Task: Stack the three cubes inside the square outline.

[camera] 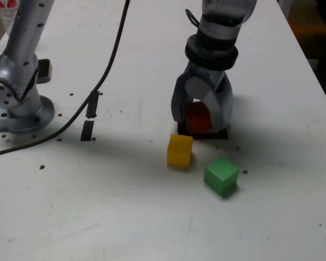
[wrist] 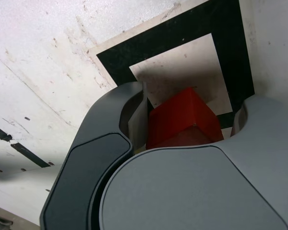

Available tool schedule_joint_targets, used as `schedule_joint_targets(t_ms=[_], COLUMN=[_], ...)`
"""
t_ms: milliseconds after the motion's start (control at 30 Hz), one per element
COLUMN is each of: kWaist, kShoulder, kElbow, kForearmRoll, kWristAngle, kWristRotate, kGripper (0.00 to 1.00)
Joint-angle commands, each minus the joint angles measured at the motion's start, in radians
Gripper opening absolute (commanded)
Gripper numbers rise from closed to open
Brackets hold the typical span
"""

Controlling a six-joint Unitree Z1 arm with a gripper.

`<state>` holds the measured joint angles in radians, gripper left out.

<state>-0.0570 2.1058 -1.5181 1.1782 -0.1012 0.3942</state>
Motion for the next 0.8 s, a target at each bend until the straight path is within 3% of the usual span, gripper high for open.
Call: schedule_joint_targets(t_ms=[0, 167, 767], kWaist=[0.002, 0.002, 0.002], kShoulder=[-0.01, -0.015, -0.017], kElbow=[0.005, 0.011, 0.017], kForearmRoll=[0.001, -0.001, -0.027], kWristAngle=[-0.005, -0.009, 0.002], kWristRotate=[0.002, 0.002, 0.012], kGripper=[0.39, 0.47, 0.57])
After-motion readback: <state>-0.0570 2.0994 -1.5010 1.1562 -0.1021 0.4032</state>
